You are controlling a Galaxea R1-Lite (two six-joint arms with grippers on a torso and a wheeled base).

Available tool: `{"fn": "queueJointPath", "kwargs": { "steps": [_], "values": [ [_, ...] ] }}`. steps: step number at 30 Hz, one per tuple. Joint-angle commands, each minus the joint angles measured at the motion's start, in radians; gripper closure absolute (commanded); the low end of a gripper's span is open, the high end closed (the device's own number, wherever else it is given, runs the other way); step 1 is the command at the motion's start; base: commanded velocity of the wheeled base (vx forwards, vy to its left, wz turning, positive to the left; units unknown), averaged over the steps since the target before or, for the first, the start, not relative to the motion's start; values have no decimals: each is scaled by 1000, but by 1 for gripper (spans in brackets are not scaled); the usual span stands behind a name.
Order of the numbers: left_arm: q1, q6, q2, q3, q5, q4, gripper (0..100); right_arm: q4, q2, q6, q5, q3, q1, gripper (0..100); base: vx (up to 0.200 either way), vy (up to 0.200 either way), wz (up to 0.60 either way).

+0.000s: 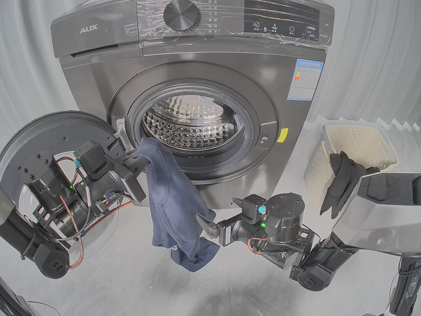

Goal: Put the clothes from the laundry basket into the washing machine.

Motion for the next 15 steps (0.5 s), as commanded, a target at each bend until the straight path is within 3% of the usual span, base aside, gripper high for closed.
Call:
{"fn": "queueJointPath", "kwargs": {
  "steps": [1, 9, 12, 15],
  "values": [
    [4, 1, 4, -3, 1, 0, 100, -5, 18, 0, 1, 2, 24, 0, 0, 0, 0],
    [4, 1, 14, -18, 37, 0, 100, -14, 10, -3, 7, 9, 153, 0, 0, 0, 0],
    [2, 1, 13, -18, 37, 0, 100, -14, 21, -9, 8, -10, 159, 0, 0, 0, 0],
    [2, 1, 11, -18, 38, 0, 100, -12, 92, -15, 8, -105, 153, 0, 0, 0, 0]
  ]
}}
